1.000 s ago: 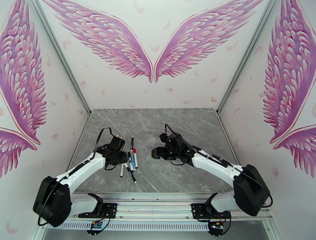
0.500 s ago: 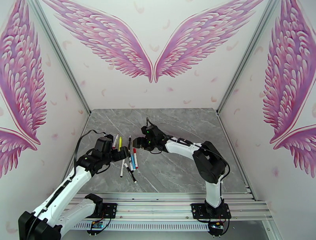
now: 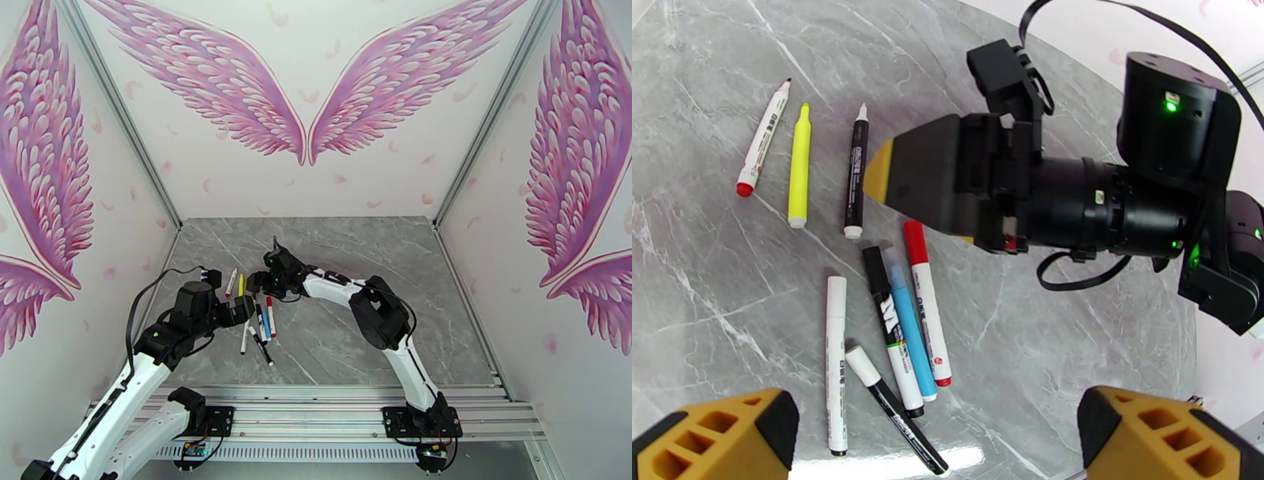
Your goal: Open the pen caps
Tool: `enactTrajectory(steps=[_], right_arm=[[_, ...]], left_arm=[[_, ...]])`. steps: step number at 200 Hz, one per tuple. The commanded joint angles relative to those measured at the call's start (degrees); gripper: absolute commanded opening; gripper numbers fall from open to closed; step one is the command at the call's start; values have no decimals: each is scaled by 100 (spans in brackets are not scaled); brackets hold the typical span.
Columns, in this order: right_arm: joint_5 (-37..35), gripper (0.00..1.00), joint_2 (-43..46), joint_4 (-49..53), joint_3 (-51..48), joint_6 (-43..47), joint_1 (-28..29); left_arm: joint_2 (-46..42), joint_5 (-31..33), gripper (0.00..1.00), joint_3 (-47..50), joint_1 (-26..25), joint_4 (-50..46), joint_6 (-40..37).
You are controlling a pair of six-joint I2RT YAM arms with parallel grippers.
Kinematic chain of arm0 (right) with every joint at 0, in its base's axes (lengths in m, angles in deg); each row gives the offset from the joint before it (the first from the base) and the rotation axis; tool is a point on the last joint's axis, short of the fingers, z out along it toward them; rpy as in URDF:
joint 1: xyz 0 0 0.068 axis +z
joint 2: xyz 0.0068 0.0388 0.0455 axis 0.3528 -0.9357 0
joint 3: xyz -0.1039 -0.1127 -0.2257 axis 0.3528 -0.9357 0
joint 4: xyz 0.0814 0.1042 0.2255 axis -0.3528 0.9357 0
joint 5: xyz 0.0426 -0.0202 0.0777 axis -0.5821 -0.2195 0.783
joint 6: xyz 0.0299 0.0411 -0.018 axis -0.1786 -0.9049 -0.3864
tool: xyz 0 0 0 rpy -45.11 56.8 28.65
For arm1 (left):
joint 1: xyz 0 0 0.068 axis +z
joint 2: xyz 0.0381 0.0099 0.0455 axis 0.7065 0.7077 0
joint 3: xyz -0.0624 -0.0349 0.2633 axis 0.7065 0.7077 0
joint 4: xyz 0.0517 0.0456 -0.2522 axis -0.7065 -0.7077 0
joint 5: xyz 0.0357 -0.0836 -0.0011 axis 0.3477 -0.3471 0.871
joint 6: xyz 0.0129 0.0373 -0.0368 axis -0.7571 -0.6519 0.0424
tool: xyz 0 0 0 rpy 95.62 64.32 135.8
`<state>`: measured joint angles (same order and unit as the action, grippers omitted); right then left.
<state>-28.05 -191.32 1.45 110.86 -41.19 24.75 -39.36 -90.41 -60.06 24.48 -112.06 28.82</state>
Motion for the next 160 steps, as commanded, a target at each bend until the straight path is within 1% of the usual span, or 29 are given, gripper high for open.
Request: enactTrajectory(steps=[1, 73, 110, 160], right_arm=[[-132, 77, -327, 401, 456, -73, 108], [-444, 77, -853, 946, 1173, -99, 196], [-457, 76, -633, 628, 952, 164, 231], [-499, 76, -524, 1012, 1289, 690, 223]], left_arm=[[-73, -95, 99, 119, 17, -84, -57], [-174, -70, 99, 147, 25, -134, -84], [-174, -87, 99, 154, 25, -110, -111], [-136, -48, 98, 292, 19, 22, -163]])
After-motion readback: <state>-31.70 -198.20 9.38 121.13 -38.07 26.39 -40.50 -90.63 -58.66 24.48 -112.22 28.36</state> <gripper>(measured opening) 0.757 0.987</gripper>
